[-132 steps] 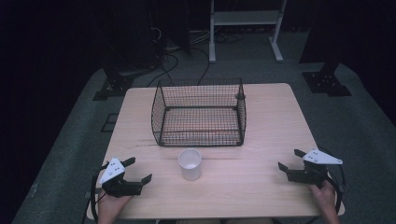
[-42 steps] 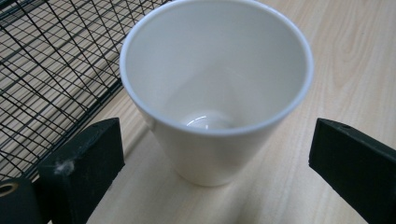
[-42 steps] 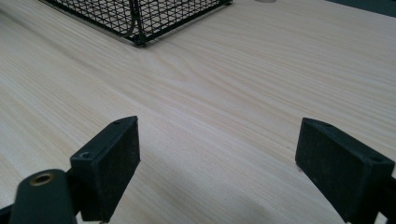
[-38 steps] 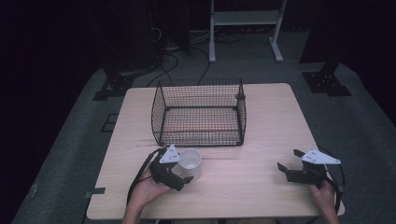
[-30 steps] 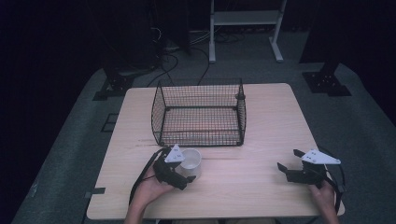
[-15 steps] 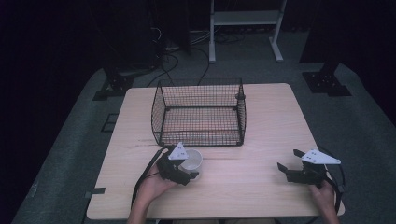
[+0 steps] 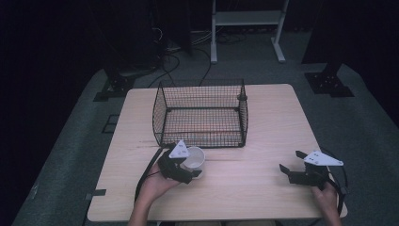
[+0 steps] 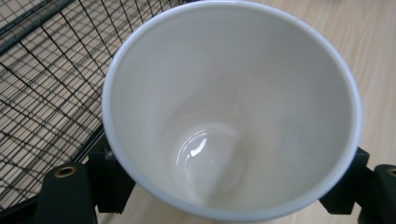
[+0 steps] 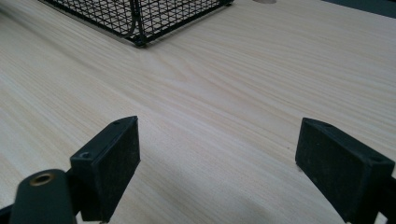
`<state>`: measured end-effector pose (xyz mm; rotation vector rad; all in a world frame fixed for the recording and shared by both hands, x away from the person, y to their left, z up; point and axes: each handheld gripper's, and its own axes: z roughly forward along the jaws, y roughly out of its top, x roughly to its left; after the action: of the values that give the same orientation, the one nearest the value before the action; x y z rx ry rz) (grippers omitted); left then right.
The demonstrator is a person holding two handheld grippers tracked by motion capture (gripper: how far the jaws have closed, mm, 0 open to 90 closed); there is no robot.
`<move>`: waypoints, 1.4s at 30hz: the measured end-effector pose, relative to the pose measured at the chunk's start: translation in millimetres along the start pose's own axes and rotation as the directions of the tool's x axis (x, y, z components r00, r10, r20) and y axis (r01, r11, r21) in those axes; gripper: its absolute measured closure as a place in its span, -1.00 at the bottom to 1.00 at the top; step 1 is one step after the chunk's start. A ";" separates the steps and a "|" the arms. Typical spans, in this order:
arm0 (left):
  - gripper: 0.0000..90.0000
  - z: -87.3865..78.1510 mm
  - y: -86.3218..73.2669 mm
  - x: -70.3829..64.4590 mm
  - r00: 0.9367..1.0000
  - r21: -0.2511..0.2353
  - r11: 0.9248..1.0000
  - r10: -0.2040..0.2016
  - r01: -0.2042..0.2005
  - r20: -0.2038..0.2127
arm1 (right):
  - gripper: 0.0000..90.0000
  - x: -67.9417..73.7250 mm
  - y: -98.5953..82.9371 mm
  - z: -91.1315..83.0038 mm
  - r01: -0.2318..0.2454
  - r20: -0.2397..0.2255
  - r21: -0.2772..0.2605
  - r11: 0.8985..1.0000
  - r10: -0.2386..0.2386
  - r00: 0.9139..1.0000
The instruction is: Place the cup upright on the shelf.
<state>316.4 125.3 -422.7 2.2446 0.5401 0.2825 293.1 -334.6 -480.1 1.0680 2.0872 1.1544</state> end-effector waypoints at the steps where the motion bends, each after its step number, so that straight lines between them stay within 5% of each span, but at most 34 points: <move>1: -0.52 -1.0 1.6 0.4 1.000 -0.004 1.000 0.005 -0.005 -0.007 | -0.71 0.0 0.0 0.0 -0.001 0.000 0.000 1.000 0.001 1.000; 42: -0.52 -38.7 84.7 40.2 0.998 0.031 0.997 0.066 -0.066 0.013 | -0.71 -1.0 -0.5 -1.4 -0.014 -0.004 -0.011 1.000 0.014 1.000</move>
<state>362.2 119.0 -332.5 2.2961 0.4676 0.2965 292.4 -336.2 -479.8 1.0772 2.0768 1.1745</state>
